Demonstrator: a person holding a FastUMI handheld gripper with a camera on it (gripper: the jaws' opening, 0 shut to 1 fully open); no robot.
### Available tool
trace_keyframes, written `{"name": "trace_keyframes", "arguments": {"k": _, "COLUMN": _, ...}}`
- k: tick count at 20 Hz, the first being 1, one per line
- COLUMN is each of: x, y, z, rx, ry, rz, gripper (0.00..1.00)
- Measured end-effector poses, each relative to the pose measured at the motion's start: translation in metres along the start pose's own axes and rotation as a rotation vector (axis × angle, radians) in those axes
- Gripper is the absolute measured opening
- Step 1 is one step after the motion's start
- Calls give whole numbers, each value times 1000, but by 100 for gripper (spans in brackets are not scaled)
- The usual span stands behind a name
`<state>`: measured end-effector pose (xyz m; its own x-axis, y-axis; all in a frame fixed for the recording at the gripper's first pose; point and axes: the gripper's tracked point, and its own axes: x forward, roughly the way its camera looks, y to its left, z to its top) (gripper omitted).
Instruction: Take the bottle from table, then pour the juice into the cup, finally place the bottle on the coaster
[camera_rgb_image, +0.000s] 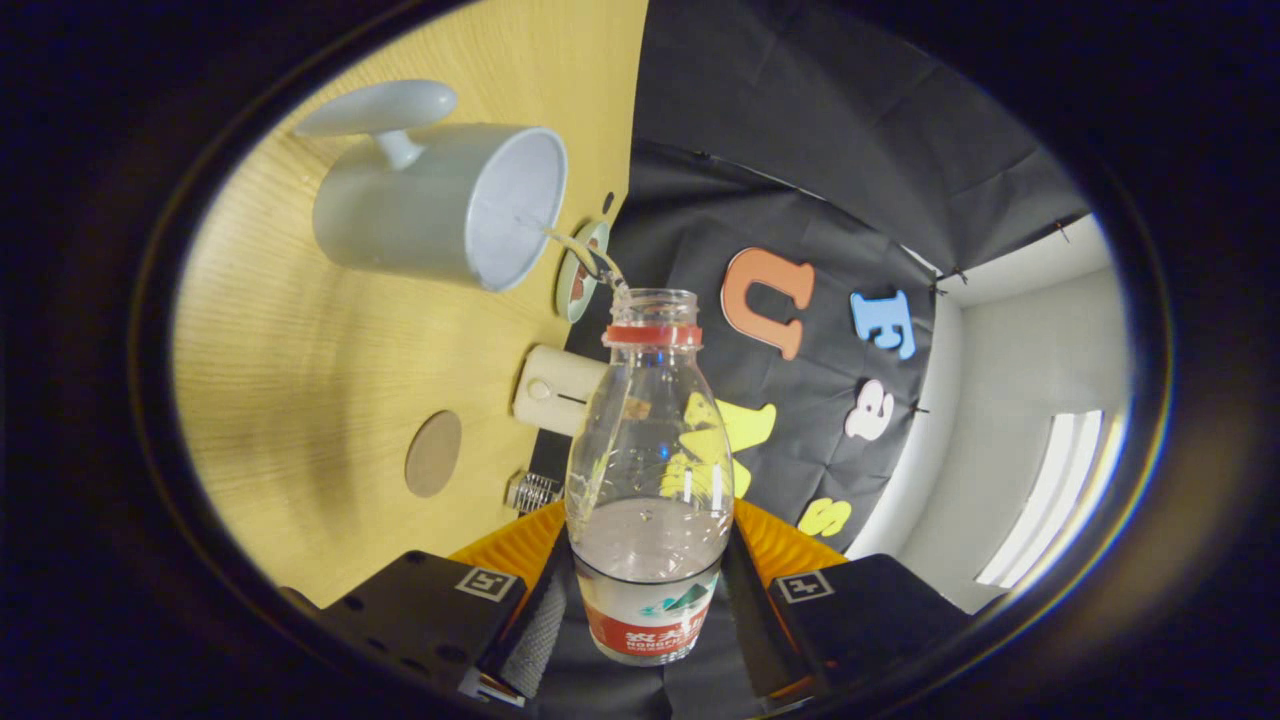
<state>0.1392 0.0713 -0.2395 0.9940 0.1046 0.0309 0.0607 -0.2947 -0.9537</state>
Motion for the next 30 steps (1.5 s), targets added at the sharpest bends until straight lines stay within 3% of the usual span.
{"name": "trace_keyframes", "arguments": {"k": 14, "x": 5, "y": -19, "z": -10, "rx": -90, "ry": 12, "rz": -55, "gripper": 79}}
{"name": "trace_keyframes", "arguments": {"k": 30, "x": 7, "y": -67, "z": 6, "rx": -306, "ry": -34, "rz": -182, "gripper": 79}}
